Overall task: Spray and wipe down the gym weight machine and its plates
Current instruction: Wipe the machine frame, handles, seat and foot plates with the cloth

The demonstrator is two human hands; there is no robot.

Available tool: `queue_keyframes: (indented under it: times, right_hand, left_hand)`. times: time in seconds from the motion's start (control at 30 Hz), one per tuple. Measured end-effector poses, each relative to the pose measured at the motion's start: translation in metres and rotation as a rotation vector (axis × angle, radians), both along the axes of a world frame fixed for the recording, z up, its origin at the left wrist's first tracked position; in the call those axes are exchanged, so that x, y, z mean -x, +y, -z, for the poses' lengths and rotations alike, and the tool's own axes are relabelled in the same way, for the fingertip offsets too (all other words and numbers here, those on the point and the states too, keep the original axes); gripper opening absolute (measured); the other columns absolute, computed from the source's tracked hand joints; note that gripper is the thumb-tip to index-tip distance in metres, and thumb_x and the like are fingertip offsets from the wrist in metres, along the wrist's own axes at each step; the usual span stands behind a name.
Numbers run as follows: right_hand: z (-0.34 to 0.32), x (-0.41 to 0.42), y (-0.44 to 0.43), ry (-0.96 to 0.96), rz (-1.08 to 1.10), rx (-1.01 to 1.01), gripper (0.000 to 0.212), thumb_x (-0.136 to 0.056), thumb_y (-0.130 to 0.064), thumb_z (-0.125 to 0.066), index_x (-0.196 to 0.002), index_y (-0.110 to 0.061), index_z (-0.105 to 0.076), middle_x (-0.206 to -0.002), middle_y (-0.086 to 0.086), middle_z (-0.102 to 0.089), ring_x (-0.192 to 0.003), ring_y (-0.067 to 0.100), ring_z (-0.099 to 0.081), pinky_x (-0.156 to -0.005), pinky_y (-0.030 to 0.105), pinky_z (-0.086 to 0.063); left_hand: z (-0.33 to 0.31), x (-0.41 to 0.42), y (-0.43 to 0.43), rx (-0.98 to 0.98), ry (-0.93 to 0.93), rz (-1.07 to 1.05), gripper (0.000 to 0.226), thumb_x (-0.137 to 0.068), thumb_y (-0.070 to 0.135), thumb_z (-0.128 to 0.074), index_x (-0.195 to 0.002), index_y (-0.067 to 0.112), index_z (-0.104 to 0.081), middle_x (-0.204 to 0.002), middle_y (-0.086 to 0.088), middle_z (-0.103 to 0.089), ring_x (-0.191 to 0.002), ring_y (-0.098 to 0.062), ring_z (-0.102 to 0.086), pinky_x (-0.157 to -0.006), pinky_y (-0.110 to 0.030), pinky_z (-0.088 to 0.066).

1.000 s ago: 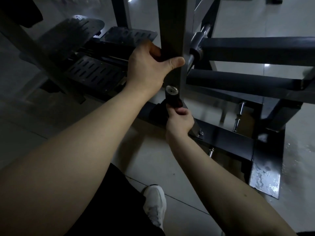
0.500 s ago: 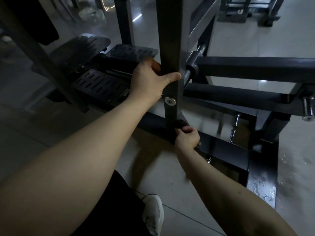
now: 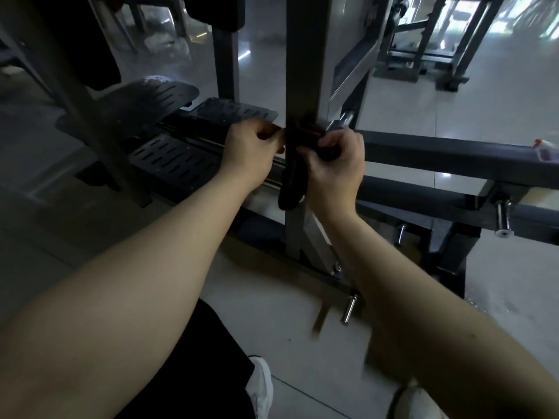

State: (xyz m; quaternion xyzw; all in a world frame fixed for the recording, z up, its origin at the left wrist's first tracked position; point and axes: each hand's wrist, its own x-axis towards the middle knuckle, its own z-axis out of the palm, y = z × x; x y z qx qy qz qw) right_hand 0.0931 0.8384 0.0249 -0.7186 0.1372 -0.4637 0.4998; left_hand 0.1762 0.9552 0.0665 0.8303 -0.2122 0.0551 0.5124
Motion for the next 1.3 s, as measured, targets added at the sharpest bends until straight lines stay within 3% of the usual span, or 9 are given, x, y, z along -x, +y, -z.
queue_keyframes:
  times: [0.23, 0.33, 0.53, 0.73, 0.93, 1.0, 1.07, 1.2, 1.3]
  right_hand:
    - [0.058, 0.006, 0.004, 0.304, -0.017, -0.113, 0.037, -0.077, -0.015, -0.085, -0.073, -0.021, -0.049, -0.088, 0.001, -0.052, -0.074, 0.008, -0.049, -0.068, 0.027, -0.042]
    - [0.023, 0.001, 0.0, 0.2, -0.012, -0.066, 0.036, -0.073, -0.015, -0.087, -0.074, -0.021, -0.052, -0.09, 0.002, -0.053, -0.078, 0.008, -0.051, -0.072, 0.025, -0.047]
    - [-0.084, -0.01, -0.012, -0.046, 0.055, 0.162, 0.037, -0.073, -0.017, -0.086, -0.085, -0.017, -0.051, -0.097, 0.002, -0.052, -0.083, -0.005, -0.047, -0.072, 0.009, -0.04]
    - [-0.115, -0.023, -0.019, -0.229, 0.195, 0.665, 0.02, -0.082, -0.009, -0.077, -0.102, -0.007, -0.075, -0.119, 0.022, -0.053, -0.115, 0.036, -0.047, -0.102, 0.019, -0.036]
    - [-0.048, -0.003, -0.024, 0.008, 0.05, 0.77, 0.013, -0.092, -0.013, -0.072, -0.102, -0.006, -0.078, -0.118, 0.023, -0.05, -0.112, 0.035, -0.045, -0.102, 0.012, -0.029]
    - [-0.067, -0.006, -0.021, 0.008, 0.078, 0.793, 0.012, -0.089, -0.012, -0.074, -0.1, -0.009, -0.079, -0.115, 0.02, -0.051, -0.108, 0.035, -0.046, -0.096, 0.023, -0.042]
    - [-0.108, -0.013, -0.017, -0.059, 0.146, 0.872, 0.013, -0.088, -0.011, -0.073, -0.099, -0.012, -0.08, -0.115, 0.02, -0.054, -0.107, 0.039, -0.046, -0.089, 0.038, -0.048]
    - [-0.195, -0.031, -0.021, -0.247, 0.321, 1.049, 0.019, -0.089, -0.006, -0.069, -0.102, -0.016, -0.08, -0.122, 0.019, -0.061, -0.107, 0.043, -0.048, -0.088, 0.047, -0.049]
    - [-0.193, -0.035, -0.03, -0.212, 0.313, 1.252, 0.025, -0.094, -0.015, -0.067, -0.117, -0.022, -0.073, -0.135, 0.013, -0.06, -0.115, 0.036, -0.038, -0.088, 0.053, -0.045]
  left_hand:
    - [0.0, -0.002, 0.0, 0.079, 0.049, 0.019, 0.019, -0.091, 0.03, -0.075, -0.073, 0.023, -0.072, -0.065, 0.013, -0.069, -0.061, 0.003, -0.063, -0.066, -0.018, -0.048]
    - [-0.003, -0.001, 0.002, 0.061, 0.047, 0.022, 0.021, -0.093, 0.03, -0.073, -0.074, 0.021, -0.072, -0.064, 0.015, -0.067, -0.058, 0.009, -0.059, -0.06, -0.01, -0.042]
    - [-0.004, -0.002, 0.0, 0.18, 0.192, 0.029, 0.021, -0.101, 0.022, -0.062, -0.09, 0.009, -0.075, -0.075, 0.004, -0.072, -0.074, -0.015, -0.068, -0.074, -0.031, -0.051]
    - [-0.008, 0.002, 0.008, 0.223, 0.29, 0.107, 0.023, -0.104, 0.015, -0.053, -0.091, 0.013, -0.072, -0.086, -0.001, -0.073, -0.077, -0.008, -0.068, -0.067, -0.016, -0.052]
    - [0.007, 0.017, 0.004, 0.193, 0.344, 0.076, 0.029, -0.09, 0.004, -0.072, -0.083, 0.031, -0.068, -0.089, 0.005, -0.071, -0.087, -0.016, -0.069, -0.08, -0.026, -0.057]
    - [0.009, 0.025, -0.001, 0.177, 0.315, 0.069, 0.018, -0.084, 0.019, -0.079, -0.079, 0.031, -0.067, -0.09, -0.002, -0.073, -0.091, -0.021, -0.071, -0.088, -0.038, -0.058]
    - [0.008, 0.031, -0.005, 0.123, 0.258, 0.054, 0.017, -0.083, 0.03, -0.08, -0.075, 0.029, -0.065, -0.083, 0.001, -0.072, -0.079, -0.015, -0.069, -0.076, -0.033, -0.058]
    - [0.015, 0.035, -0.011, 0.187, 0.284, -0.021, 0.014, -0.091, 0.018, -0.075, -0.088, 0.022, -0.062, -0.081, 0.013, -0.062, -0.072, 0.002, -0.057, -0.052, -0.004, -0.042]
    - [0.016, 0.026, -0.008, 0.293, 0.435, -0.032, 0.014, -0.095, 0.007, -0.064, -0.094, 0.018, -0.073, -0.093, -0.006, -0.073, -0.076, -0.013, -0.066, -0.063, -0.015, -0.05]
